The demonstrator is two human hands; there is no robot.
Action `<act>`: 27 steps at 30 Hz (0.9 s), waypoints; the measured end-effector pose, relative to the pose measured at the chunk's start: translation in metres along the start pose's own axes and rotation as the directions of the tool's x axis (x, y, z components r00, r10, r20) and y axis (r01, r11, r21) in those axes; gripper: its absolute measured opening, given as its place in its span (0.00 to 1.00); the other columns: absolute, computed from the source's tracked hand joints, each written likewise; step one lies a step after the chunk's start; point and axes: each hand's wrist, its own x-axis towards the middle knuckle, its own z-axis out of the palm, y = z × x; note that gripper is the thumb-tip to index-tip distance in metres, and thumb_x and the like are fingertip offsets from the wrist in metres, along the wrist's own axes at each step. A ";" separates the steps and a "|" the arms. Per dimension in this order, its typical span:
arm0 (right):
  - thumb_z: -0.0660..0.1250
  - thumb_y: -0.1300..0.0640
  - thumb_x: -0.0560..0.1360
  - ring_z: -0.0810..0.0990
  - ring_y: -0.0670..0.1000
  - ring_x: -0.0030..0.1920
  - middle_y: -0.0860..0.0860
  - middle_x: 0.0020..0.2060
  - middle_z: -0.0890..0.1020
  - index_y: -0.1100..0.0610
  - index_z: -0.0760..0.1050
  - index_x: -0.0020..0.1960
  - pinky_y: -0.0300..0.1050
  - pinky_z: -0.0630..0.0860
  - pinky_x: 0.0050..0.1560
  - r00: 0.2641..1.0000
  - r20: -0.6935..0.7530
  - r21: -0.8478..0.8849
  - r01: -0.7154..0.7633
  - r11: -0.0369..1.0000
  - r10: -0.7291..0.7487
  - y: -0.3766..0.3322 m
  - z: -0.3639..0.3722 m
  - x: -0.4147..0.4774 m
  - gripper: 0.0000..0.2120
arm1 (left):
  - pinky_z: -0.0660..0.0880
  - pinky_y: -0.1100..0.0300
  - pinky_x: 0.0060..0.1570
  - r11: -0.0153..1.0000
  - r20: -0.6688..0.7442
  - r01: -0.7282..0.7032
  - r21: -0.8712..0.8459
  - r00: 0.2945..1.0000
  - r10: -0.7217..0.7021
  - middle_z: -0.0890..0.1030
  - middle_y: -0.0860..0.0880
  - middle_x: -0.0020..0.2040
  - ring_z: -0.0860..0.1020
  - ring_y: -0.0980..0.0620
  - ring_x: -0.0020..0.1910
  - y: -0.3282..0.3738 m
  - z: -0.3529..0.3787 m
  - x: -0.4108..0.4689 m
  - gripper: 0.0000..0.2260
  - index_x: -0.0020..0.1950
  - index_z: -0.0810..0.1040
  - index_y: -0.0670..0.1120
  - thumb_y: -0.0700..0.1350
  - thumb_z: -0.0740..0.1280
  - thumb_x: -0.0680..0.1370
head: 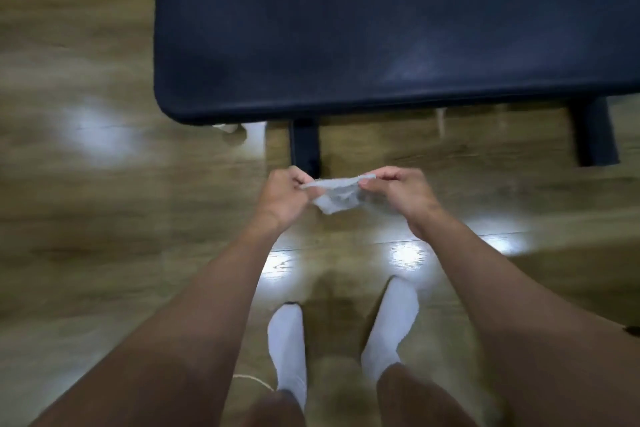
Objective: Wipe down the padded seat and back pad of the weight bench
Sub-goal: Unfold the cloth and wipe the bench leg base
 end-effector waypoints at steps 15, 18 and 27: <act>0.71 0.57 0.74 0.75 0.38 0.23 0.44 0.25 0.79 0.60 0.79 0.43 0.31 0.70 0.23 0.873 0.050 -0.319 0.474 0.821 -0.485 0.047 0.077 0.226 0.06 | 0.70 0.63 0.34 0.905 -0.198 -0.389 0.171 0.886 0.418 0.76 0.52 0.28 0.73 0.54 0.29 -0.090 -0.023 0.212 0.07 0.42 0.79 0.38 0.41 0.70 0.76; 0.72 0.55 0.73 0.76 0.42 0.25 0.52 0.28 0.79 0.64 0.80 0.46 0.34 0.73 0.28 0.805 0.015 -0.328 0.564 0.758 -0.593 0.033 0.078 0.241 0.11 | 0.79 0.57 0.37 0.851 -0.179 -0.434 0.294 0.850 0.495 0.80 0.44 0.33 0.80 0.49 0.31 -0.091 -0.024 0.228 0.05 0.42 0.78 0.44 0.42 0.67 0.77; 0.73 0.53 0.71 0.81 0.39 0.41 0.43 0.40 0.84 0.48 0.80 0.44 0.32 0.76 0.38 0.761 0.431 -0.442 0.646 0.622 -0.485 0.069 0.065 0.209 0.03 | 0.75 0.60 0.37 0.767 0.014 -0.559 0.315 0.811 0.585 0.81 0.48 0.32 0.79 0.53 0.33 -0.130 -0.027 0.202 0.09 0.33 0.79 0.44 0.34 0.66 0.71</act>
